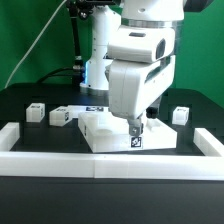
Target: Assemble one leg
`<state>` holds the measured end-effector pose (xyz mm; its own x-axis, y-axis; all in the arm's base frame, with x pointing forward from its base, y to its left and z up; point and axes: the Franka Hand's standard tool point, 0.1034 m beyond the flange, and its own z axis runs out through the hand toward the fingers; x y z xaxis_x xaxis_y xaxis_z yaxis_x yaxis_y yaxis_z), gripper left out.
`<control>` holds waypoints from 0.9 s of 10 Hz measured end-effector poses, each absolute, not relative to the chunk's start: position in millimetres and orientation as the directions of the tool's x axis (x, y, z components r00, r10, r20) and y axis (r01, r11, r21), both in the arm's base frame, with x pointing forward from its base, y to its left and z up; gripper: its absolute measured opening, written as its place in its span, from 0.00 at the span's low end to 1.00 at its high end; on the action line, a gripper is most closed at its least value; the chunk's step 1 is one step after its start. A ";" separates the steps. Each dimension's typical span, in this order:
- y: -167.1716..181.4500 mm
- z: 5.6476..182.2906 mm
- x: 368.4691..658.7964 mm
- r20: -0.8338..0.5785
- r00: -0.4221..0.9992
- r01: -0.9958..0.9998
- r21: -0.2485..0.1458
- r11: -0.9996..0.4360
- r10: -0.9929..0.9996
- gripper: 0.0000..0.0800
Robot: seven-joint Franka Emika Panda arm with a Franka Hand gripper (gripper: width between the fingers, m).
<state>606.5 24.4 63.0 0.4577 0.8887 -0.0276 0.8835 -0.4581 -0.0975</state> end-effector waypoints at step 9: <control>13.5 55.9 576.8 0.016 0.279 0.960 -0.028 -0.278 0.960 0.81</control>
Offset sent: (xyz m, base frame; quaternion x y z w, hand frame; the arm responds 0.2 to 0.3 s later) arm 0.0000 0.0000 0.0000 0.0000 0.0000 0.0000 1.0000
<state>576.8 13.5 55.9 0.2790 0.9602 0.0163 0.9600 -0.2785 -0.0278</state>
